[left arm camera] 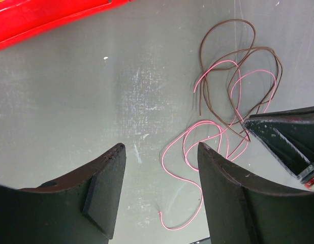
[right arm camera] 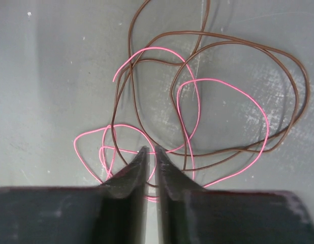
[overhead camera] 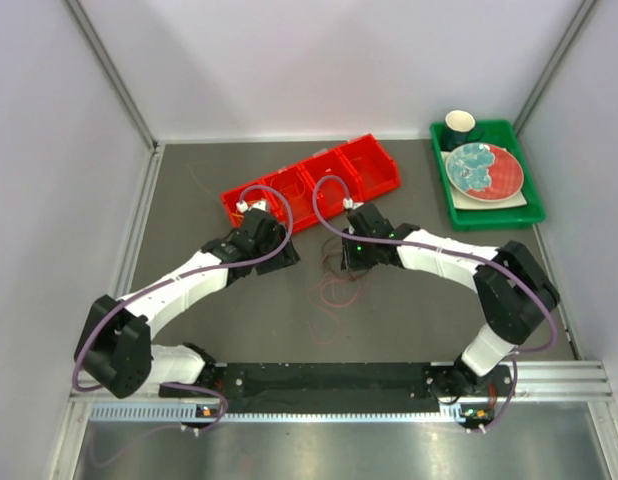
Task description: Untangle the cables
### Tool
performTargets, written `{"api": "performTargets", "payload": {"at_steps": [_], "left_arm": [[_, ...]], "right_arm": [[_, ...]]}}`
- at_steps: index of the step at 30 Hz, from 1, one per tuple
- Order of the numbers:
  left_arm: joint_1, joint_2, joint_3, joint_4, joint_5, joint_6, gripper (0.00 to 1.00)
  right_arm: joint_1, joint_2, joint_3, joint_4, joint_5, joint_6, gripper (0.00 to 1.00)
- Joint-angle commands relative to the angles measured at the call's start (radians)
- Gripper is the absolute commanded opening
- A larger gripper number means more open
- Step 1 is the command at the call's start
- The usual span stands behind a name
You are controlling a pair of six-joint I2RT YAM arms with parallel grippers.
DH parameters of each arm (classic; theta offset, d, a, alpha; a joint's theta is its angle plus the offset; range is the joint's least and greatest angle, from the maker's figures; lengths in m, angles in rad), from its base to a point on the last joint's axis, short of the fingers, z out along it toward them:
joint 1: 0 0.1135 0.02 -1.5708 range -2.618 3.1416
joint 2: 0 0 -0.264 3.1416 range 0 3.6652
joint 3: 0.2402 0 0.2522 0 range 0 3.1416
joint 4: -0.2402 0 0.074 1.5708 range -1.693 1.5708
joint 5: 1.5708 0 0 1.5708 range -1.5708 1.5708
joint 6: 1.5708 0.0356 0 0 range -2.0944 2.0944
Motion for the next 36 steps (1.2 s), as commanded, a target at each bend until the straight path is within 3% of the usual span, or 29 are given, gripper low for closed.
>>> {"api": "performTargets", "payload": {"at_steps": [1, 3, 4, 14, 17, 23, 24, 26, 36], "left_arm": [[0.001, -0.002, 0.022, 0.038, -0.007, -0.005, 0.63], [0.001, -0.003, 0.019, 0.038, -0.006, -0.005, 0.63], [-0.001, -0.005, 0.018, 0.039, -0.006, -0.005, 0.63], [-0.001, 0.015, 0.016, 0.053, 0.006, -0.007, 0.63], [0.001, 0.02, 0.018, 0.055, 0.01, -0.007, 0.62], [-0.001, 0.018, 0.019, 0.053, 0.011, -0.005, 0.62], [-0.001, 0.018, 0.018, 0.052, 0.013, -0.005, 0.62], [0.001, 0.02, 0.018, 0.053, 0.011, -0.004, 0.62], [0.001, 0.032, 0.027, 0.064, 0.022, -0.001, 0.62]], "right_arm": [[0.015, -0.089, 0.034, 0.001, 0.032, -0.01, 0.31], [0.015, -0.113, 0.013, 0.018, 0.031, -0.004, 0.46], [0.015, -0.139, -0.012, 0.029, 0.029, -0.004, 0.49], [0.039, -0.051, -0.012, 0.024, -0.022, -0.08, 0.49], [0.041, -0.031, -0.009, 0.032, -0.015, -0.085, 0.45], [0.041, -0.001, 0.0, 0.038, -0.011, -0.082, 0.26], [0.041, -0.003, 0.003, 0.037, -0.005, -0.079, 0.13], [0.041, -0.017, 0.003, 0.03, 0.008, -0.068, 0.0], [0.041, -0.245, 0.17, -0.12, 0.138, -0.099, 0.0]]}}
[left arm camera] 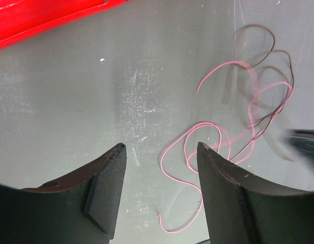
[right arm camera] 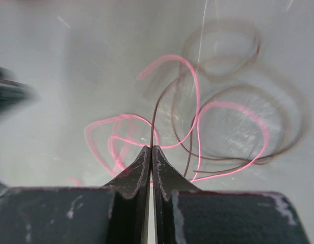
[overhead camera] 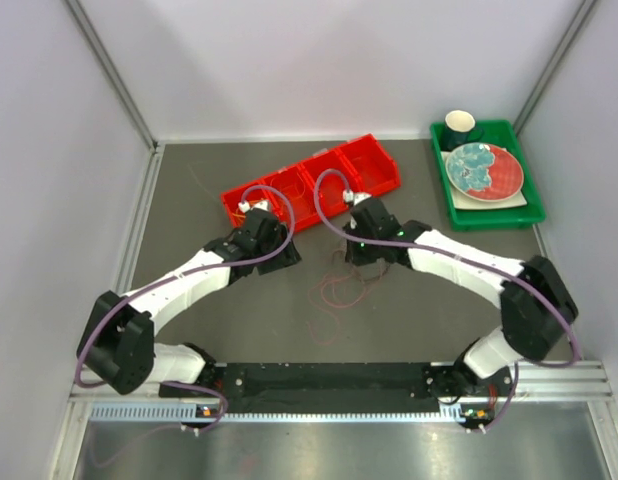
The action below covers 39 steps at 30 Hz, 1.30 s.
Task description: Untangle the cables
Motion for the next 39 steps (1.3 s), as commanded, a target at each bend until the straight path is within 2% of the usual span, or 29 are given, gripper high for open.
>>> {"api": "performTargets", "payload": {"at_steps": [1, 10, 22, 29, 35, 37, 39], "left_arm": [[-0.001, 0.009, 0.025, 0.051, 0.013, -0.001, 0.62], [0.001, 0.017, 0.025, 0.08, 0.018, 0.005, 0.62], [-0.004, 0.044, 0.012, 0.137, 0.102, 0.031, 0.63], [-0.019, 0.077, 0.008, 0.164, 0.131, 0.047, 0.63], [-0.022, 0.098, 0.021, 0.181, 0.134, 0.054, 0.63], [-0.025, 0.113, 0.041, 0.186, 0.153, 0.065, 0.64], [-0.031, 0.132, 0.067, 0.184, 0.169, 0.085, 0.65]], "right_arm": [[0.012, -0.163, 0.179, -0.055, 0.098, -0.035, 0.0], [0.001, -0.246, 0.481, -0.133, 0.187, -0.091, 0.0], [-0.043, -0.202, 0.793, -0.119, 0.205, -0.122, 0.0], [-0.066, -0.122, 1.085, -0.167, 0.239, -0.18, 0.0], [-0.102, 0.013, 1.329, -0.233, 0.279, -0.251, 0.0], [-0.123, 0.04, 1.345, -0.257, 0.273, -0.246, 0.0], [-0.143, 0.038, 1.289, -0.265, 0.273, -0.236, 0.0]]}}
